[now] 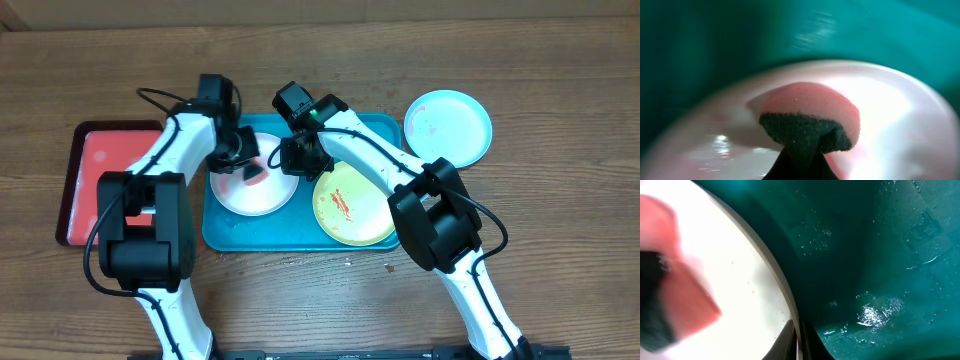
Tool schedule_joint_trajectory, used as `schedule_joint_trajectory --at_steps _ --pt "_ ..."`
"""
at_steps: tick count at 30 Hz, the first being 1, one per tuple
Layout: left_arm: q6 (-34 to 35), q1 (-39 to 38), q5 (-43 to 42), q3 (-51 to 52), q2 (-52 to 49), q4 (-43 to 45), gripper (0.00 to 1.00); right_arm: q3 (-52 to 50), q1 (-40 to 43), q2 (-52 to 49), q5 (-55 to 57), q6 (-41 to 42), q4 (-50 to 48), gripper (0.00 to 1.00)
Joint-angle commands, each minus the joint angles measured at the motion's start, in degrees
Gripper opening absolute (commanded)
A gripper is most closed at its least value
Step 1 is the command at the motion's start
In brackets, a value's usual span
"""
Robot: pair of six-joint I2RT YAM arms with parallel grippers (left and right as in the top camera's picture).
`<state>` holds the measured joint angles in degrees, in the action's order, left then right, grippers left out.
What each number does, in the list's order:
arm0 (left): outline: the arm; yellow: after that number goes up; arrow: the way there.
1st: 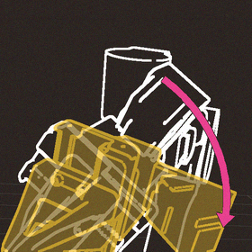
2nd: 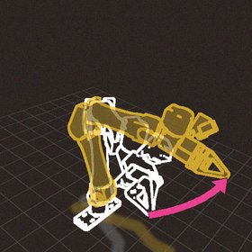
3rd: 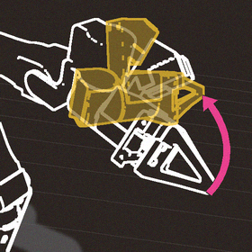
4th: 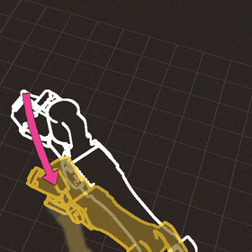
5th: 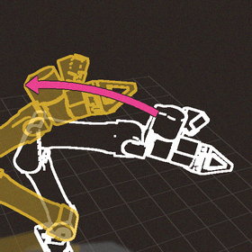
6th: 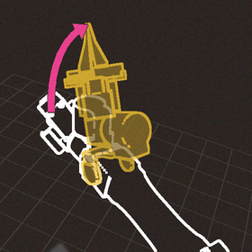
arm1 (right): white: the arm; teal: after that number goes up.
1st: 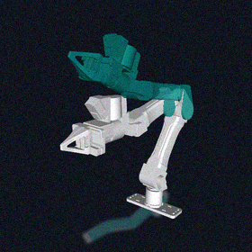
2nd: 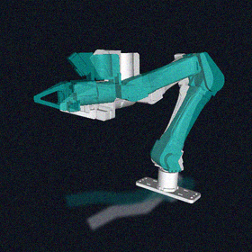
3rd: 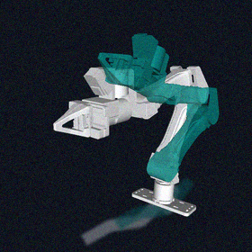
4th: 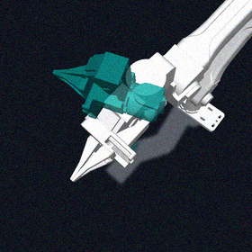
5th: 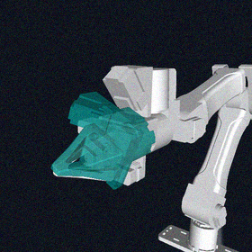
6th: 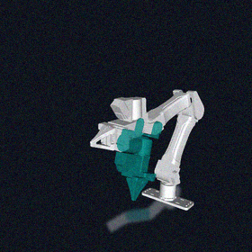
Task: Clean dirty plates on tray and stack at the side
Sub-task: 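Bring the sponge with the left gripper and scrub the white plate, then return the sponge to the red tray and lift the white plate with the right gripper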
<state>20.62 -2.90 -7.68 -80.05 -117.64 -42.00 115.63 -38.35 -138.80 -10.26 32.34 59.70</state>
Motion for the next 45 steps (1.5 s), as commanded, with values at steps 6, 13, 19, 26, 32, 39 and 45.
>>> schedule_joint_trajectory --at_steps 6,13,19,26,32,39,45 --pt "-2.9 6.0 19.9 -1.8 -2.6 -5.6 0.04 -1.3 0.1 -2.0 4.0 0.3 1.3 0.04" --pt "-2.1 6.6 20.4 -18.2 -2.3 -19.5 0.04 -0.5 0.1 -1.9 4.2 0.3 1.4 0.04" --pt "5.4 10.4 21.7 -24.7 0.3 -25.1 0.04 4.6 0.0 0.0 7.2 0.2 4.5 0.04" --pt "13.0 20.3 18.4 -24.2 1.8 -27.4 0.04 10.9 -3.3 6.4 22.1 -10.1 7.8 0.04" --pt "13.0 28.7 8.1 -23.2 1.8 -27.5 0.04 12.4 -11.6 10.7 52.9 -16.3 8.2 0.04" --pt "13.0 35.3 3.2 -23.2 1.8 -27.8 0.04 12.4 -21.6 11.5 88.1 -24.0 5.3 0.04" --pt "13.0 36.2 3.1 -23.2 1.8 -28.3 0.04 12.4 -26.1 11.5 92.3 -48.3 -4.0 0.04"
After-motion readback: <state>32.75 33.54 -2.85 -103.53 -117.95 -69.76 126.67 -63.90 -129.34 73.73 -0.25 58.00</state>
